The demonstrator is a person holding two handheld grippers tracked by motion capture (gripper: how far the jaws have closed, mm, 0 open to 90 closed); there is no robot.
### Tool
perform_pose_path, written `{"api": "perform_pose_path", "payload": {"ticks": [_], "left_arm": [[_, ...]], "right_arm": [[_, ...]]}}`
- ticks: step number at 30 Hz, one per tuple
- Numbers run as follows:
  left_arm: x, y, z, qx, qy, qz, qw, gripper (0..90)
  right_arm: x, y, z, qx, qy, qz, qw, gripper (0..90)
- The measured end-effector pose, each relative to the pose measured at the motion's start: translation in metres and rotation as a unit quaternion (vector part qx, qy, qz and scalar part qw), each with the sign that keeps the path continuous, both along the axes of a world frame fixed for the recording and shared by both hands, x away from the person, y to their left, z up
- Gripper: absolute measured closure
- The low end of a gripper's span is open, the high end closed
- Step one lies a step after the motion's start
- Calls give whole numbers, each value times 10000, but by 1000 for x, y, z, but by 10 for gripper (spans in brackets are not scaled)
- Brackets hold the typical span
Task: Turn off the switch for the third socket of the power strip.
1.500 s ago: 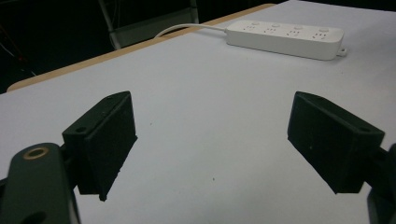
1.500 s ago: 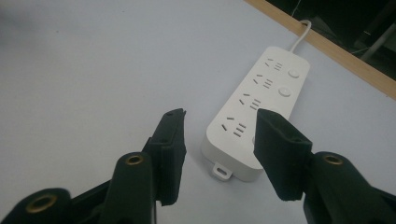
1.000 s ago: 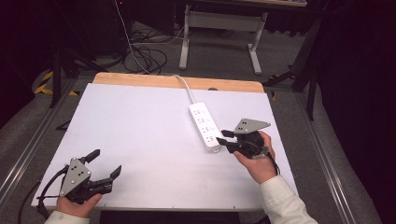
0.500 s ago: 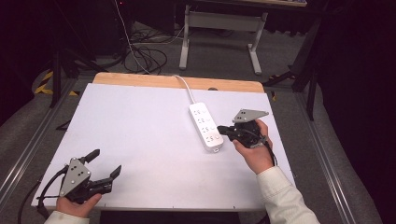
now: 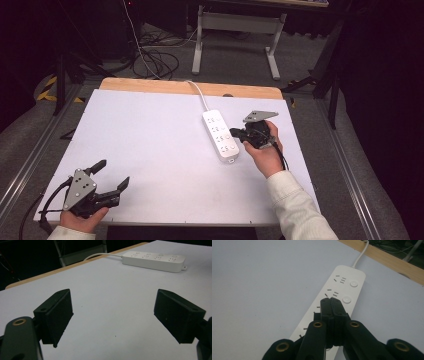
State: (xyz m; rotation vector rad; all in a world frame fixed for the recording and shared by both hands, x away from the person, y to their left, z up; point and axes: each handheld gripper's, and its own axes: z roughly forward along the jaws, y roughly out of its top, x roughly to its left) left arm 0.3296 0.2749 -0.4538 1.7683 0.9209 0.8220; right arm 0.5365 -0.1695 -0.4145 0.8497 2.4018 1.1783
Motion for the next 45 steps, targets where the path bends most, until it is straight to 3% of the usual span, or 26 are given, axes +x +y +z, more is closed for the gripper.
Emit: {"api": "perform_pose_path", "payload": {"ticks": [21, 45], "left_arm": [[1, 0, 0, 24, 4, -17, 10000, 159], [1, 0, -1, 29, 9, -30, 10000, 159]], "right_arm": [[25, 12, -26, -247, 295, -243, 9990, 900], [33, 17, -39, -415, 376, -259, 9981, 900]]}}
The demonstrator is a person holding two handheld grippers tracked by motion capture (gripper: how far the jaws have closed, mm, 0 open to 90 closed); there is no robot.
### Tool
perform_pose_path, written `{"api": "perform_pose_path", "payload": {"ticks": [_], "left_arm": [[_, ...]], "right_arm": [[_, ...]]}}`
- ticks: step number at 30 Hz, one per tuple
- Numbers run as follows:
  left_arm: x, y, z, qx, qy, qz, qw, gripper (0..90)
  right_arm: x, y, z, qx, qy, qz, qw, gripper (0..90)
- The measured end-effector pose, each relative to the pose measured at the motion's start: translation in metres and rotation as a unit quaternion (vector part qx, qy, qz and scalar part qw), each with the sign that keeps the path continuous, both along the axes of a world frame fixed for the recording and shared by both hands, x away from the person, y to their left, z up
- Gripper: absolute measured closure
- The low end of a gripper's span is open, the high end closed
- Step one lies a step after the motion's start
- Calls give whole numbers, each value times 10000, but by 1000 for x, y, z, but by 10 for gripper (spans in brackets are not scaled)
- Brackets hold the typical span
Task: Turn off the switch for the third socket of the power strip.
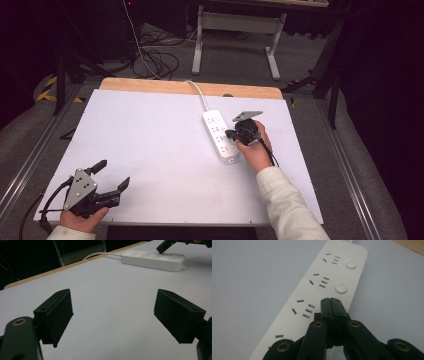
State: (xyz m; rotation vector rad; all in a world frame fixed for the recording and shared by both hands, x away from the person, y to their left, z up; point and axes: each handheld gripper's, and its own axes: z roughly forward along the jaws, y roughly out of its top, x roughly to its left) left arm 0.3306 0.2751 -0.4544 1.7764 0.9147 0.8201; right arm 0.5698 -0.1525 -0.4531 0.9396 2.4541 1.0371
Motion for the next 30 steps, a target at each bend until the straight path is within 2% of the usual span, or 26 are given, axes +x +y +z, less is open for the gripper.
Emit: {"api": "perform_pose_path", "payload": {"ticks": [30], "left_arm": [[-1, 0, 0, 9, 17, -8, 10000, 159]], "right_arm": [[-2, 1, -4, -12, -45, -48, 10000, 900]]}}
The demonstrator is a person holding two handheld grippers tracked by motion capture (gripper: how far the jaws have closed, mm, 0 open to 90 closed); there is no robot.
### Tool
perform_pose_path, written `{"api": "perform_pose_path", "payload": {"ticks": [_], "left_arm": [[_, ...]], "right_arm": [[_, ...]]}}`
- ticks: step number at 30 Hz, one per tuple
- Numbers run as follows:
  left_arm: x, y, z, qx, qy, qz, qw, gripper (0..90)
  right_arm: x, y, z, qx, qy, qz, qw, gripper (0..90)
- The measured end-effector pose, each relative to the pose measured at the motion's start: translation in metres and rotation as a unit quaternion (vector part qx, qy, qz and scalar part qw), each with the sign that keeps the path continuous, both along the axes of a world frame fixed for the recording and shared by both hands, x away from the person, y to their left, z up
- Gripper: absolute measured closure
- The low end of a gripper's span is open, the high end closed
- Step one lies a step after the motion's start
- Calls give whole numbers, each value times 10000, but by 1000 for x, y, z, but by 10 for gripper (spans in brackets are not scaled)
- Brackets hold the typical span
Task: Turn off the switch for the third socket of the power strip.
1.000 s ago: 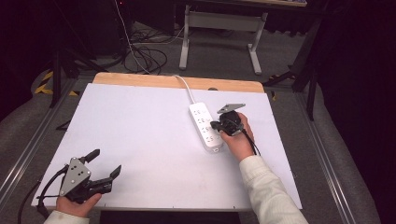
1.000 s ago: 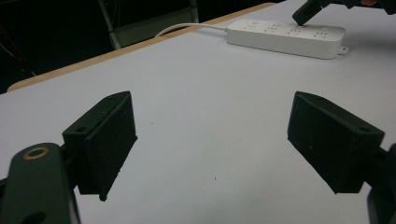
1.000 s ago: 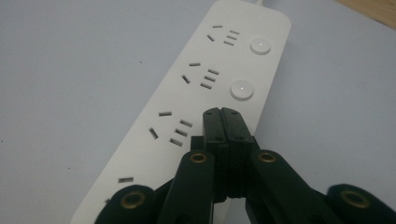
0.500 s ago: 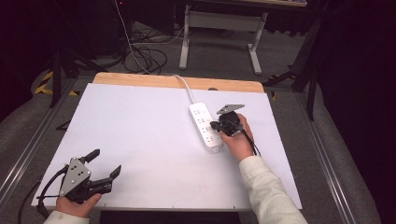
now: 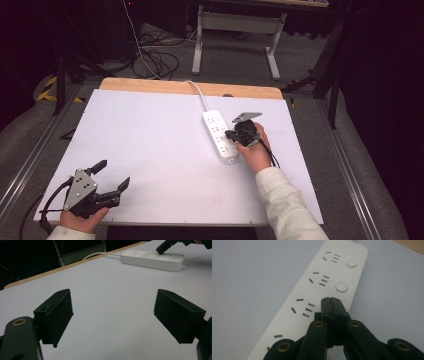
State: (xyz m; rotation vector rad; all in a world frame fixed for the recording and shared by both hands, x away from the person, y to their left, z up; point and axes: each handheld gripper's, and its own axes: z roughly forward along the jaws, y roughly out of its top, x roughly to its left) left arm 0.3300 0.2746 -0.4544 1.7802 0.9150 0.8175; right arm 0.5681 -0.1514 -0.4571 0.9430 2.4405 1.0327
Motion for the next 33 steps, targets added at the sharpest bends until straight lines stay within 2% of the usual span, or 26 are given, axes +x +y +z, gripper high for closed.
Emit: {"api": "perform_pose_path", "payload": {"ticks": [8, 12, 26, 30, 31, 32, 33], "left_arm": [[0, 0, 0, 1, -16, 14, 10000, 159], [0, -1, 0, -3, -18, 8, 10000, 159], [0, -2, 0, -13, 1, -16, 10000, 159], [0, -1, 0, -20, 0, -16, 10000, 159], [0, -1, 0, -26, 4, -11, 10000, 159], [1, -1, 0, -30, 9, -9, 10000, 159], [1, -1, -1, -35, 18, -6, 10000, 159]], "right_arm": [[-1, 0, 0, -16, -8, -29, 10000, 900], [0, -1, -1, 82, 41, -43, 9999, 900], [-1, 2, -1, -75, 4, -85, 9999, 900], [-1, 2, -1, -12, 9, -96, 10000, 900], [-3, 1, 1, 114, -45, -104, 9999, 900], [-3, 1, 2, 48, -13, -128, 9999, 900], [-4, 2, 2, -31, -74, -127, 9999, 900]]}}
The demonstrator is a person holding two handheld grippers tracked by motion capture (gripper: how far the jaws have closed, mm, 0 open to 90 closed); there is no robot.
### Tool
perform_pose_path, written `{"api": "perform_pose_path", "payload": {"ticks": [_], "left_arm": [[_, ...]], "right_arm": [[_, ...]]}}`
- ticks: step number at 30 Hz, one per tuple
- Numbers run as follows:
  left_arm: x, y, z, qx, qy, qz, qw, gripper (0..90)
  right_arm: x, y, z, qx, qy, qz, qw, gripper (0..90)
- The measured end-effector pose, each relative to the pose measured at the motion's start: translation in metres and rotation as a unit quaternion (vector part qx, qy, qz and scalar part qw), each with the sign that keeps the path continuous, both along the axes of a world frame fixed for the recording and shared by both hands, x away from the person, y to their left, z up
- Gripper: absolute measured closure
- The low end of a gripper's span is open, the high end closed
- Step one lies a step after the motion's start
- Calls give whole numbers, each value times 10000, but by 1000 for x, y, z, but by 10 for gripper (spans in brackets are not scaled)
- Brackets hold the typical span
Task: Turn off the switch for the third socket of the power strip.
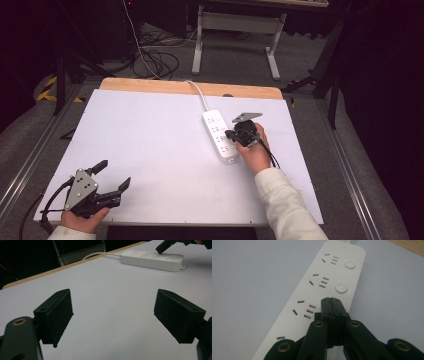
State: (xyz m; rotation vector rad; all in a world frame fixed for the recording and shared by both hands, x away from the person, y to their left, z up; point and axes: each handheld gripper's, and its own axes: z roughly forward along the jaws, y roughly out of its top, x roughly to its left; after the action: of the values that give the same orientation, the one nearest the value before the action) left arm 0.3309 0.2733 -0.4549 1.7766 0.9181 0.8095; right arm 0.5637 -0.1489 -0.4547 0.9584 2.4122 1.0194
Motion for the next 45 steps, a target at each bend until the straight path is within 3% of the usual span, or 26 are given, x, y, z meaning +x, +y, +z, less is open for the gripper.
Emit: {"api": "perform_pose_path", "payload": {"ticks": [2, 6, 13, 19, 28, 34, 45], "left_arm": [[0, 0, 0, 13, 3, 0, 10000, 159], [0, 0, 0, 14, -2, 0, 10000, 158], [0, 0, 0, 20, -13, -1, 10000, 159], [-1, 0, 0, 9, -18, 7, 10000, 159], [0, -1, 0, 18, -21, 8, 10000, 159], [0, 0, 1, 27, -23, 9, 10000, 159], [-1, -1, 2, -22, 34, -23, 10000, 162]], "right_arm": [[-3, 3, 2, -166, -133, 58, 9998, 900], [-7, 1, 12, 50, -328, 69, 9994, 900], [-12, -7, 21, 284, -302, 59, 9991, 900], [-17, -9, 29, 424, -426, 103, 9981, 900], [-36, -10, 45, 536, -594, 306, 9963, 900], [-41, -14, 50, 584, -529, 340, 9963, 900], [-69, -21, 61, 718, -706, 609, 9931, 641]]}}
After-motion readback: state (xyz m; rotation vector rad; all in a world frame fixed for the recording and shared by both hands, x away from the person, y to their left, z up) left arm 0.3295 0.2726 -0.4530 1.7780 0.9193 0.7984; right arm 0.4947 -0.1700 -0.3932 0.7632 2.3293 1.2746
